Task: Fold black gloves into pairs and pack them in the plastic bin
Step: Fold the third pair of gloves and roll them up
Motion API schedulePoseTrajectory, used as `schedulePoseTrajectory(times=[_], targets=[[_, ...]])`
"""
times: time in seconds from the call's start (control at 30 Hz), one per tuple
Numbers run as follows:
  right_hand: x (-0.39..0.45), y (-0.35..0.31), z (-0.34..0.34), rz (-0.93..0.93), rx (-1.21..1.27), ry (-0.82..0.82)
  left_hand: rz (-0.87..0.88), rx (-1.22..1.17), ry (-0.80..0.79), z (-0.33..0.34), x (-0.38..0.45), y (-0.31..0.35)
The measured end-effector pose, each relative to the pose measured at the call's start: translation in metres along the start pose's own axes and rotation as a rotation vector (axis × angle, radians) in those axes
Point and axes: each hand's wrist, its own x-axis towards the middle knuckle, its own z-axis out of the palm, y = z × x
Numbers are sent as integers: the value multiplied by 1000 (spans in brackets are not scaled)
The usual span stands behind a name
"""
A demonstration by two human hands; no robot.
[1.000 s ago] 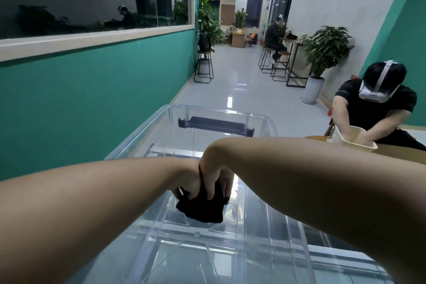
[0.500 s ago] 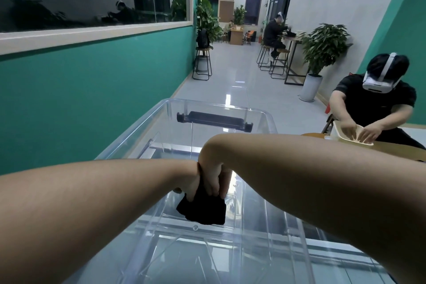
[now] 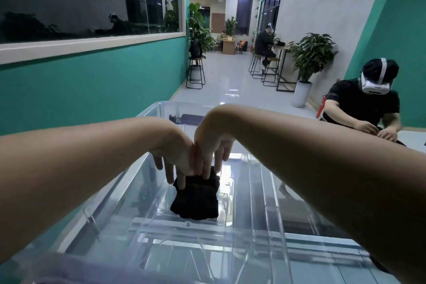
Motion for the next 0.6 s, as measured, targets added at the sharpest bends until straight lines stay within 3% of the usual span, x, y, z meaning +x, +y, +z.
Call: schedulePoseTrajectory(times=[0.07,0.2,0.37,0.47,0.6], targets=[[-16,8,10,-64,48,65,38,24,171,4,-19,16],[-44,16,29,-218,188,445,114,102,459,11,-51,37],[-95,46,63,-402,283,932,-42,319,883,21,-92,83],[-118,79,88,-485,323,1106,22,242,978,34,-110,118],[-131,139,147,-541,482,1164,164,90,1044,68,-108,165]])
